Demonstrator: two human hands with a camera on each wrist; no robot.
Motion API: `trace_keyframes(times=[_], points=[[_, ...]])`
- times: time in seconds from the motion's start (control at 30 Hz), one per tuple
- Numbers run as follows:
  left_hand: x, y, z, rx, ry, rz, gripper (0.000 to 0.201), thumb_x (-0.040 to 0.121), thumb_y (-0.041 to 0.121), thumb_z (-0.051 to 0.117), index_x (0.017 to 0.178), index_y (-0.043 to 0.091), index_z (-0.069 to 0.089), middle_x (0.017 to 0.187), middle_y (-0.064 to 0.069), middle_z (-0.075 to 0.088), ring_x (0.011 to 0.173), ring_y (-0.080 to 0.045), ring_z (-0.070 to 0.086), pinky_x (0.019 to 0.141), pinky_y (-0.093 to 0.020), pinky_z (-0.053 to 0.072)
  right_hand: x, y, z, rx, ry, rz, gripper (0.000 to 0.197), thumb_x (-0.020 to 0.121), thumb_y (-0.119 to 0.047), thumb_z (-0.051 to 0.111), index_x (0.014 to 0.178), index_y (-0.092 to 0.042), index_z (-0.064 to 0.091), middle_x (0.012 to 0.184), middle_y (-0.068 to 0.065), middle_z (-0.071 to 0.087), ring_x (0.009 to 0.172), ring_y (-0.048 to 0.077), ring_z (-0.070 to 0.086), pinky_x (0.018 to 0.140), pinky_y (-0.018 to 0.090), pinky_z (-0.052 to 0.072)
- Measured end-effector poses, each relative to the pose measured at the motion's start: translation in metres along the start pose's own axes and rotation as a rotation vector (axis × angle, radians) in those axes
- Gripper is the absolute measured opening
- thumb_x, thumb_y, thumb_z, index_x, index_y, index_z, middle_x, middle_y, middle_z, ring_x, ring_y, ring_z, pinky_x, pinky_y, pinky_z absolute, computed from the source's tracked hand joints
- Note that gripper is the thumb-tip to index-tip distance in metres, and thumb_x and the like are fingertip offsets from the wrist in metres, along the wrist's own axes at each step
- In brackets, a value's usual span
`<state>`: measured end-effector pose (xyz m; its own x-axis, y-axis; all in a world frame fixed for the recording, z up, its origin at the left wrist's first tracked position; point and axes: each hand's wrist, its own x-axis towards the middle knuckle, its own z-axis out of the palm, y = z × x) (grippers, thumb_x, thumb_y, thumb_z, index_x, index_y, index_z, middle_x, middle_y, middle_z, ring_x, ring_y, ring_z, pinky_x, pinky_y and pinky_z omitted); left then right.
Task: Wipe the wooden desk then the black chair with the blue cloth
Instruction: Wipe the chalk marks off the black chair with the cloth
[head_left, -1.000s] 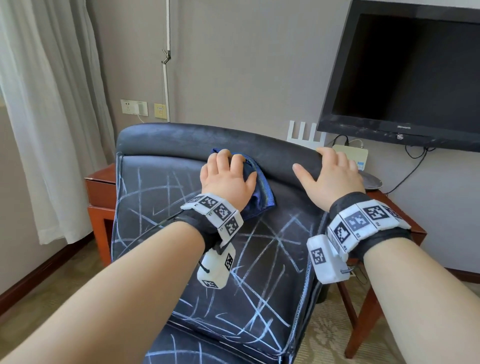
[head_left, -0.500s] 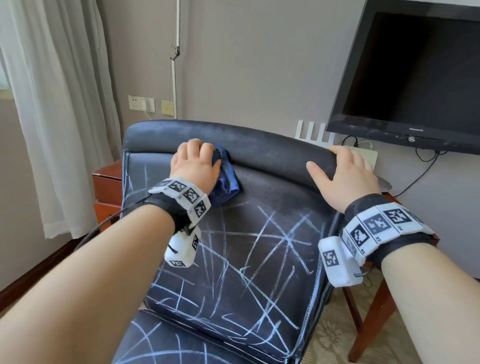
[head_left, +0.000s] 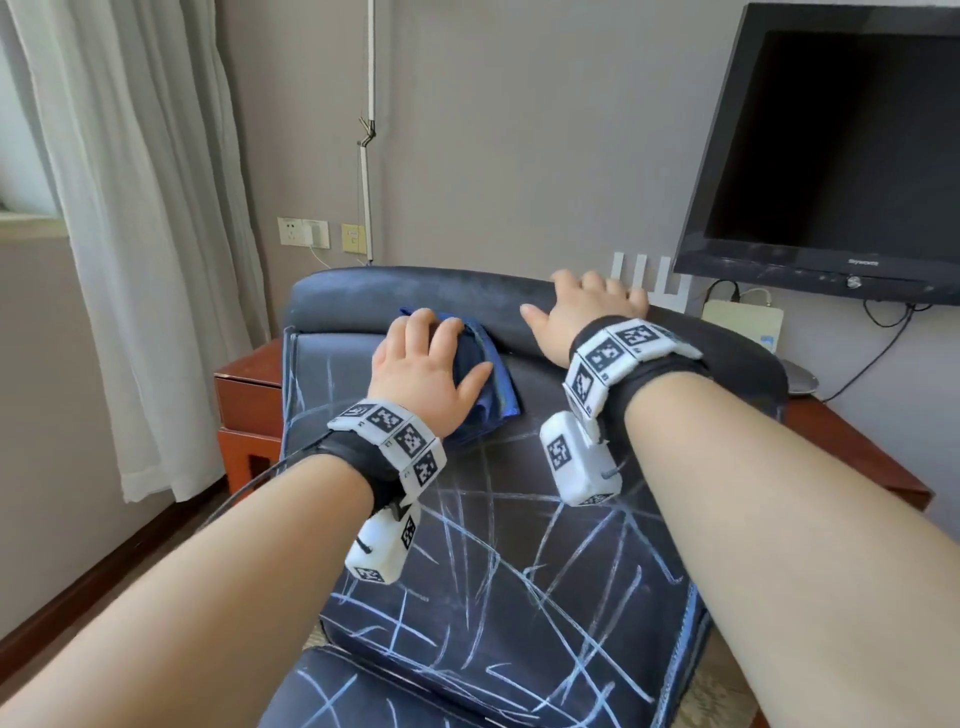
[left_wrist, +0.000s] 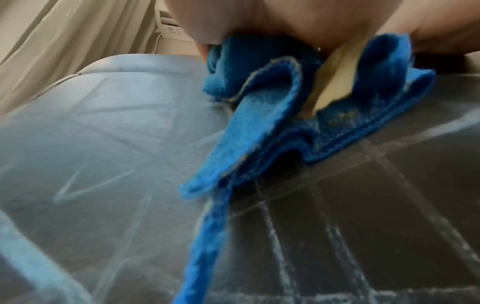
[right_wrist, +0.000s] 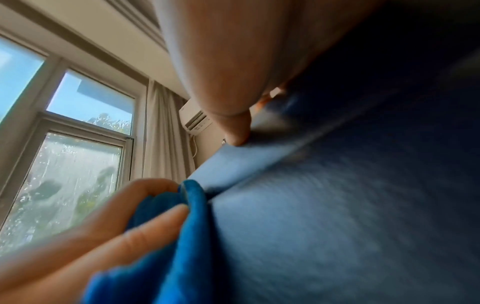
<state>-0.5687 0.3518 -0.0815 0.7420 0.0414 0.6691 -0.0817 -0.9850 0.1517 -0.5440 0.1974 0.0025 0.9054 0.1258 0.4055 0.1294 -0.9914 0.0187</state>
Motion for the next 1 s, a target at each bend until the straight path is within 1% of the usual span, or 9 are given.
trace_keyframes(times=[0.1,0.17,0.23,0.4,0.57,0.67,0.77,0.83,1.0], points=[[0.006,0.006,0.006,0.002,0.013,-0.013,0.050,0.095,0.042,0.042,0.136,0.014,0.042,0.135,-0.013,0.039,0.123,-0.034,0.036,0.103,-0.041,0.027,-0.002,0.001,0.010,-0.049,0.071,0.019,0.052,0.095,-0.054,0.028,0.134,-0.021,0.037,0.133,0.007,0.044,0.123,0.026,0.038,0.100,0.040,0.024],[0.006,0.016,0.007,-0.063,0.096,0.065,0.040,0.086,0.036,0.045,0.114,0.011,0.057,0.109,-0.015,0.056,0.098,-0.035,0.052,0.081,-0.042,0.046,-0.003,0.000,0.008,-0.063,0.055,0.030,0.052,0.096,-0.053,0.026,0.135,-0.021,0.035,0.133,0.007,0.042,0.123,0.026,0.037,0.100,0.040,0.023],[0.004,0.024,0.010,-0.116,0.135,0.148,0.038,0.078,0.037,0.043,0.099,0.012,0.062,0.094,-0.012,0.060,0.087,-0.027,0.047,0.068,-0.038,0.049,0.000,-0.001,0.004,-0.053,0.001,0.041,0.051,0.096,-0.051,0.025,0.136,-0.021,0.033,0.135,0.007,0.040,0.125,0.026,0.035,0.101,0.041,0.022],[0.004,0.028,0.013,-0.161,0.192,0.316,0.038,0.077,0.033,0.045,0.092,0.008,0.070,0.091,-0.013,0.062,0.084,-0.029,0.051,0.066,-0.038,0.050,0.000,0.005,-0.003,-0.009,-0.079,0.041,0.048,0.098,-0.044,0.023,0.142,-0.023,0.027,0.138,0.007,0.037,0.128,0.025,0.032,0.103,0.040,0.021],[0.010,0.003,0.005,-0.072,0.155,0.419,0.024,0.077,0.027,0.049,0.095,0.015,0.060,0.092,-0.012,0.056,0.079,-0.029,0.044,0.061,-0.040,0.047,-0.002,0.008,-0.005,0.054,-0.079,0.003,0.047,0.099,-0.040,0.021,0.143,-0.024,0.028,0.141,0.008,0.036,0.131,0.026,0.031,0.106,0.038,0.019],[0.018,-0.020,-0.011,0.070,0.085,0.283,0.022,0.080,0.021,0.059,0.096,0.010,0.066,0.096,-0.018,0.057,0.084,-0.038,0.054,0.069,-0.048,0.046,-0.003,0.010,-0.006,0.055,-0.084,-0.013,0.047,0.099,-0.038,0.020,0.143,-0.024,0.028,0.140,0.008,0.038,0.130,0.026,0.032,0.105,0.038,0.020],[0.017,-0.046,-0.023,0.156,-0.088,0.051,0.032,0.095,0.026,0.051,0.125,0.016,0.054,0.126,-0.017,0.044,0.112,-0.039,0.041,0.092,-0.046,0.034,-0.005,0.010,-0.004,0.038,-0.071,-0.010,0.047,0.099,-0.040,0.020,0.144,-0.025,0.026,0.140,0.007,0.037,0.129,0.025,0.032,0.104,0.038,0.020],[0.014,-0.050,-0.032,0.088,-0.095,-0.026,0.038,0.096,0.029,0.049,0.131,0.017,0.051,0.130,-0.017,0.041,0.116,-0.038,0.039,0.096,-0.045,0.033,-0.006,0.008,-0.003,0.024,-0.049,-0.001,0.048,0.099,-0.042,0.020,0.144,-0.025,0.026,0.140,0.006,0.037,0.129,0.024,0.032,0.104,0.037,0.020],[0.007,0.005,-0.021,-0.149,0.077,0.357,0.042,0.082,0.037,0.044,0.106,0.012,0.068,0.099,-0.022,0.057,0.082,-0.043,0.055,0.072,-0.049,0.048,-0.006,0.004,0.000,0.021,-0.014,0.024,0.049,0.099,-0.045,0.022,0.143,-0.025,0.027,0.141,0.006,0.037,0.130,0.024,0.031,0.105,0.037,0.019]])
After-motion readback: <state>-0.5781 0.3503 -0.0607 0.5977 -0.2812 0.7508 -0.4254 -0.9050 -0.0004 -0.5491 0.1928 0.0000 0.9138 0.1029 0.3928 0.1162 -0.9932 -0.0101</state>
